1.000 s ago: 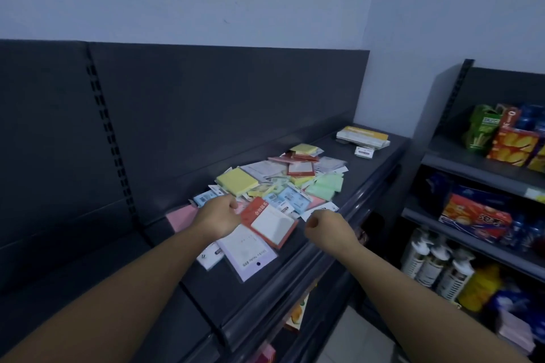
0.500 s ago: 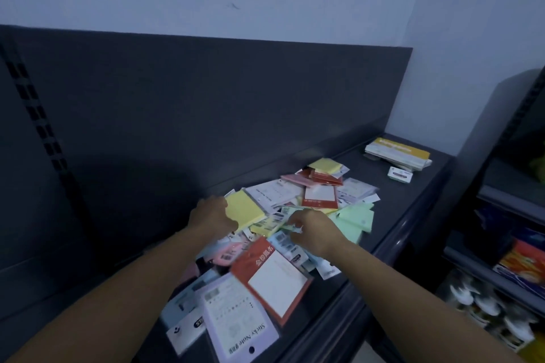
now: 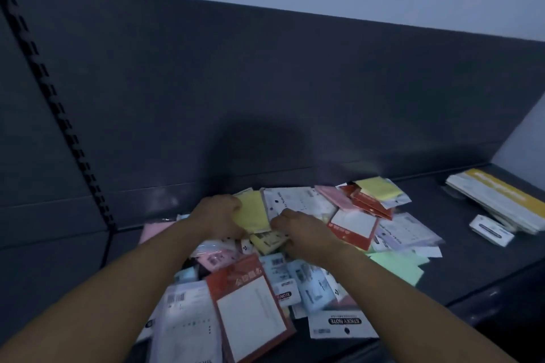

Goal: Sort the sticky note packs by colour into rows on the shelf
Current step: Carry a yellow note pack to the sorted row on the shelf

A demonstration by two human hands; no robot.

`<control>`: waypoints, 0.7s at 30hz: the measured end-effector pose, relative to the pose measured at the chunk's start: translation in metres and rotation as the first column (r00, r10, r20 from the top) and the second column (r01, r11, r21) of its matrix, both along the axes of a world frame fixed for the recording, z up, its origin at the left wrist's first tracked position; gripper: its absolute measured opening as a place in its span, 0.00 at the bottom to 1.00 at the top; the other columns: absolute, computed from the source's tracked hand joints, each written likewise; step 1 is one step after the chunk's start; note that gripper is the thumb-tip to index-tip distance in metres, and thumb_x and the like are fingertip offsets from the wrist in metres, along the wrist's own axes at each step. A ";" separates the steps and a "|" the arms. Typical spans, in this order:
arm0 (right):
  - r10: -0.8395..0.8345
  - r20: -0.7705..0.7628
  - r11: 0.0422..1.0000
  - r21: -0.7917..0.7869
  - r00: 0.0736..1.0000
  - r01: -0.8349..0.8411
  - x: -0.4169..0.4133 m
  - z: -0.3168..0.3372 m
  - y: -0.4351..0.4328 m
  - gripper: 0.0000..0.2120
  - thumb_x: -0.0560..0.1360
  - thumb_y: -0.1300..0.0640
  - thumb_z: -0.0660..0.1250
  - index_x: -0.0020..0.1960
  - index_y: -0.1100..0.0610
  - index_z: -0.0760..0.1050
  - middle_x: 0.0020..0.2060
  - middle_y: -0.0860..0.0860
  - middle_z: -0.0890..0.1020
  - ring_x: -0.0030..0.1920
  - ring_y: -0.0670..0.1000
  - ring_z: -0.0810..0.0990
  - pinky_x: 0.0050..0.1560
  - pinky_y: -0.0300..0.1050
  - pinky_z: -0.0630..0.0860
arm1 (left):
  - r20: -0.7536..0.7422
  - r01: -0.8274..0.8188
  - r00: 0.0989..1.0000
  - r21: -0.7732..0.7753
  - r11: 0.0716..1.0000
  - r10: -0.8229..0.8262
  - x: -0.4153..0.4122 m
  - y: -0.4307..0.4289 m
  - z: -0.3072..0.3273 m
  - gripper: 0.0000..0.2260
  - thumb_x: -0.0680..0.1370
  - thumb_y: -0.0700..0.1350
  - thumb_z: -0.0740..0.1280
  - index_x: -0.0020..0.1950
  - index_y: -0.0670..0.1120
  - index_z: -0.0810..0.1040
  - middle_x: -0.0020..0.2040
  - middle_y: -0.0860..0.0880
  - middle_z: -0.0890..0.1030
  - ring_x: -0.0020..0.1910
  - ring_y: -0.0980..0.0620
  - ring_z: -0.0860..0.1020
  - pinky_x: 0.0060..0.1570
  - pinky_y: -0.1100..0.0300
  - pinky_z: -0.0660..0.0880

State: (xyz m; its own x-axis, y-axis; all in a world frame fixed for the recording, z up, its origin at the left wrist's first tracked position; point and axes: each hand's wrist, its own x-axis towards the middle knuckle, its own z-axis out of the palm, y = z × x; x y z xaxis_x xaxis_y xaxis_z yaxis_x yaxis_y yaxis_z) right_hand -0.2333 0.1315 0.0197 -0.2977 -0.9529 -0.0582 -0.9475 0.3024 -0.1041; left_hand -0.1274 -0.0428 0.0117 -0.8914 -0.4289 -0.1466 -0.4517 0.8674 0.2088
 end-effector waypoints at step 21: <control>0.130 0.708 0.829 -0.461 0.694 0.315 -0.002 0.027 -0.031 0.06 0.76 0.61 0.65 0.43 0.52 0.72 0.34 0.48 0.76 0.34 0.46 0.74 0.32 0.35 0.68 | -0.506 -0.324 0.755 0.264 0.909 0.416 0.064 0.002 0.046 0.06 0.80 0.44 0.60 0.46 0.44 0.75 0.40 0.46 0.79 0.42 0.45 0.78 0.40 0.56 0.72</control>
